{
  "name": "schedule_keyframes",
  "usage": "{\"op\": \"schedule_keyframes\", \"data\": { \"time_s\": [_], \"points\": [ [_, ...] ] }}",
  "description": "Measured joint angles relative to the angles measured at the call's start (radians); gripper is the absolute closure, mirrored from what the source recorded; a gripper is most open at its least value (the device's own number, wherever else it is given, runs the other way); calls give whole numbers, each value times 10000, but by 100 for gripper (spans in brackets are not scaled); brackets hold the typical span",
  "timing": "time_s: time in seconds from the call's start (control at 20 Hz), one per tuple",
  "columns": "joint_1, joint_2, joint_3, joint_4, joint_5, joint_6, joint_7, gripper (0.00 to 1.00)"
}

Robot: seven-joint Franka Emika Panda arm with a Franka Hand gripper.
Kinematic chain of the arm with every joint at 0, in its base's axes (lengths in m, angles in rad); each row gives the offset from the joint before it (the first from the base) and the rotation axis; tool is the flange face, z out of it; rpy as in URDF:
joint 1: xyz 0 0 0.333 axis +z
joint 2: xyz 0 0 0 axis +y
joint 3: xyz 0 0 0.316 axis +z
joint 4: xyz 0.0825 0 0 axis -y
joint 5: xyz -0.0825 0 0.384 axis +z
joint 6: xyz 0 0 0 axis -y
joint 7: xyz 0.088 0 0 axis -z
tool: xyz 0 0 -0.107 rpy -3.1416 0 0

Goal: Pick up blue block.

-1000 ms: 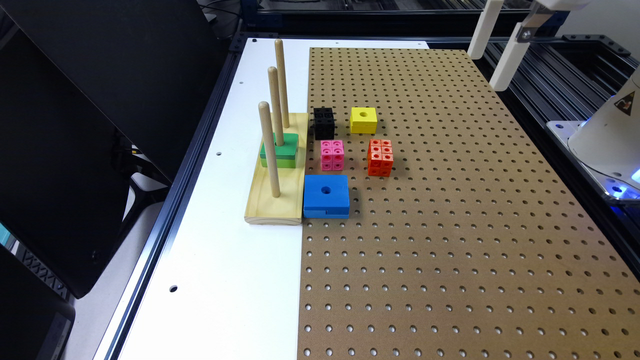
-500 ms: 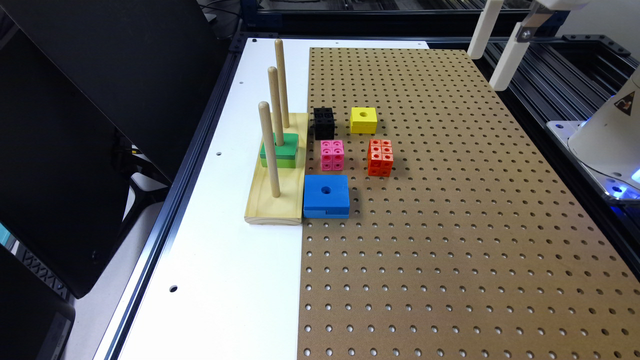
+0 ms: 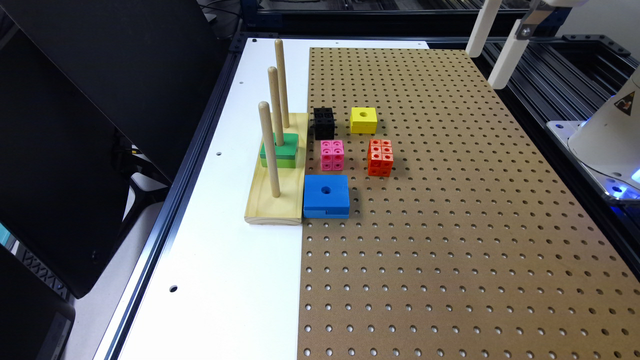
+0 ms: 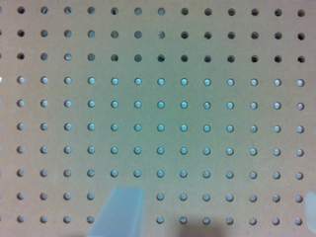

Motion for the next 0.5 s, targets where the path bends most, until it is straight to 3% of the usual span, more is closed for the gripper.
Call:
{"op": "schedule_keyframes", "data": {
  "time_s": [0.3,0.5],
  "points": [
    [202,118,16,46,3,255,204,0],
    [389,697,59,437,3,545,438,0]
  ]
}}
